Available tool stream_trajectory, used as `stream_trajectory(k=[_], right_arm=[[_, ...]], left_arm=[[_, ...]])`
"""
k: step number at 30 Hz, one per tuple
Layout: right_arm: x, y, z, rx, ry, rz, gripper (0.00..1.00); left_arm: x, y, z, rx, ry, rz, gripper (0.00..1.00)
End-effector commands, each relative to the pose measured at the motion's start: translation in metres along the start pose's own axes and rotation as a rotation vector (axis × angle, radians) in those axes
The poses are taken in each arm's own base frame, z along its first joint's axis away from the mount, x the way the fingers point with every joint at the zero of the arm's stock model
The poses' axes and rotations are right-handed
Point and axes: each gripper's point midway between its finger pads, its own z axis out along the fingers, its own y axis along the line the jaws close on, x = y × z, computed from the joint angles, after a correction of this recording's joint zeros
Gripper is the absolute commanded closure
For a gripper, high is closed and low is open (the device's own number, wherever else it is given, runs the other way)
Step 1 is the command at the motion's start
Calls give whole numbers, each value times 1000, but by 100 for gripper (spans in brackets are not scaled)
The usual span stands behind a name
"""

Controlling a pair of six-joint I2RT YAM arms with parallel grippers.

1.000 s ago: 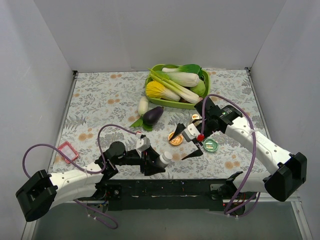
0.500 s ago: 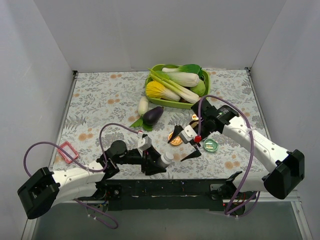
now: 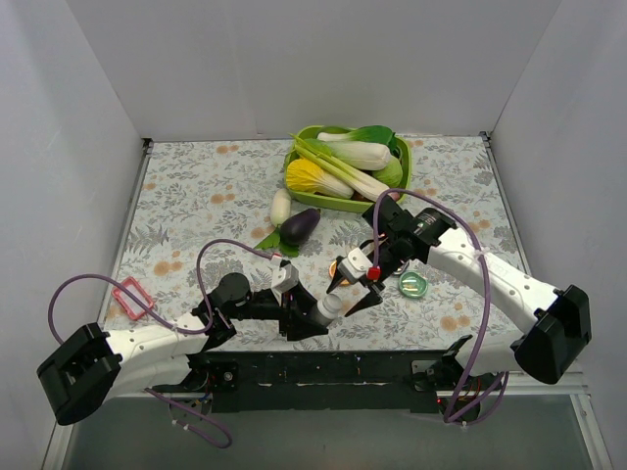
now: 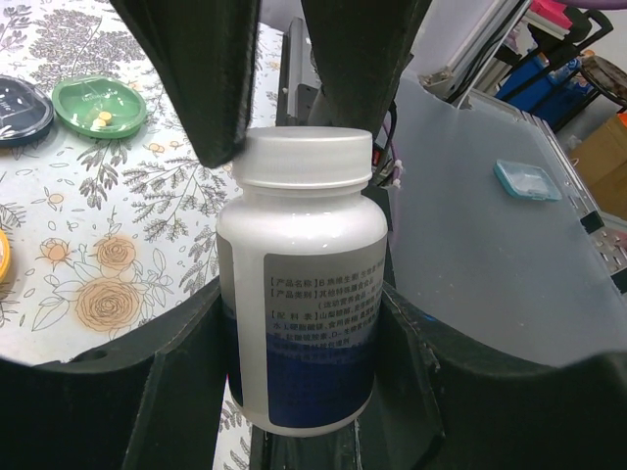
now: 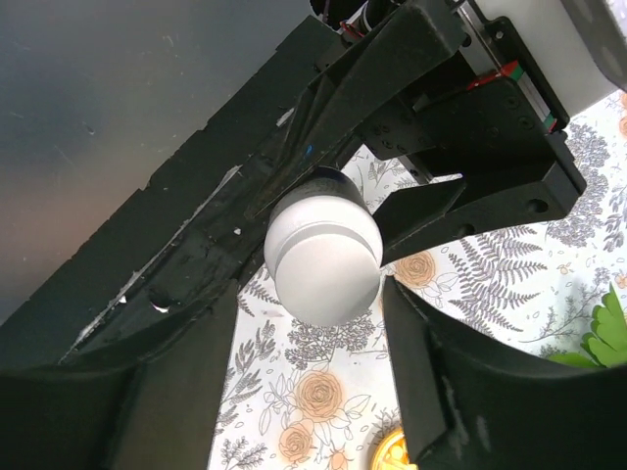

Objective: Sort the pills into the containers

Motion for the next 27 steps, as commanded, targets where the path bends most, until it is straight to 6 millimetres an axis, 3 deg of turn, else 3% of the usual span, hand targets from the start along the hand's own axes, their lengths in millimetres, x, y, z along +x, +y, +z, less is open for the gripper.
stream_trajectory(k=[1,9,15,17,18,19,20,23,25,27], right_arm=[[-13,-10,0,13,-5,-1,37],[-10,-12,6,25,4,107,57],[-3,-15,13,27,-9,381,66],[10,-16,19,60,10,596,69],[12,-31,21,113,-9,584,69],[32,-27,26,144,7,681,71],[46,-36,24,226,39,751,75],[70,-52,17,340,56,922,76],[74,-62,10,368,45,970,76],[65,-70,3,374,14,966,72]], left_arm=[[-26,1,5,-10,-60,56,100],[-34,17,4,-104,-89,78,100],[-54,43,-2,-267,-159,140,100],[-61,53,-5,-327,-184,156,100],[-66,57,-7,-356,-207,175,100],[-71,65,-11,-406,-233,184,100],[-76,69,-13,-433,-255,191,100],[-84,87,-16,-524,-285,219,100],[-82,97,-16,-564,-273,232,100],[-71,107,-16,-601,-241,222,100]])
